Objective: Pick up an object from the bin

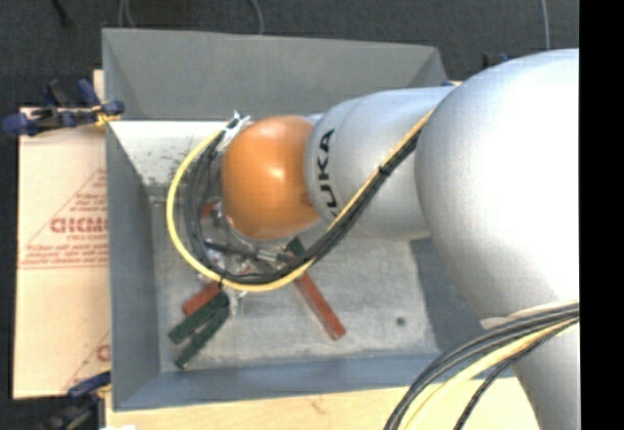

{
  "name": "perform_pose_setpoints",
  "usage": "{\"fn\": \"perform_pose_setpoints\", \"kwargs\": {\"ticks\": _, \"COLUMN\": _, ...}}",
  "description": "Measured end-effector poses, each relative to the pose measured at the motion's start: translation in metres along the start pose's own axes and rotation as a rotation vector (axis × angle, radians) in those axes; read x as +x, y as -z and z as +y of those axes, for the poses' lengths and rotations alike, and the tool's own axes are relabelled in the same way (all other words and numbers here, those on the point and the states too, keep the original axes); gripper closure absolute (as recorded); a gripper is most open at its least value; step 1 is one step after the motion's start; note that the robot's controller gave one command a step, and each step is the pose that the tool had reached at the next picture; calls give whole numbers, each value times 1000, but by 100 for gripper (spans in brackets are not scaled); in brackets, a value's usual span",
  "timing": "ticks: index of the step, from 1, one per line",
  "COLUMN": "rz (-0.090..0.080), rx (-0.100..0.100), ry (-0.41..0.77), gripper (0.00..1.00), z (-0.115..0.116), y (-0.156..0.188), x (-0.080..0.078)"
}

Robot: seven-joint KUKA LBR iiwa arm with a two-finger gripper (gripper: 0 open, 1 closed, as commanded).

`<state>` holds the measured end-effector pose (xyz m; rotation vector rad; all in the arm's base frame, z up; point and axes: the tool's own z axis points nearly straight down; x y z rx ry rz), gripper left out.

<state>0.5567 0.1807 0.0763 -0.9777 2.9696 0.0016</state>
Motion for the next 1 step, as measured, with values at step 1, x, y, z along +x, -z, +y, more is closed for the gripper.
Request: {"fn": "perform_pose_setpoints", "kwargs": {"ticks": 1, "rz": 10, "rx": -3, "ry": 45, "gripper": 100, "z": -1, "y": 133, "x": -22}}
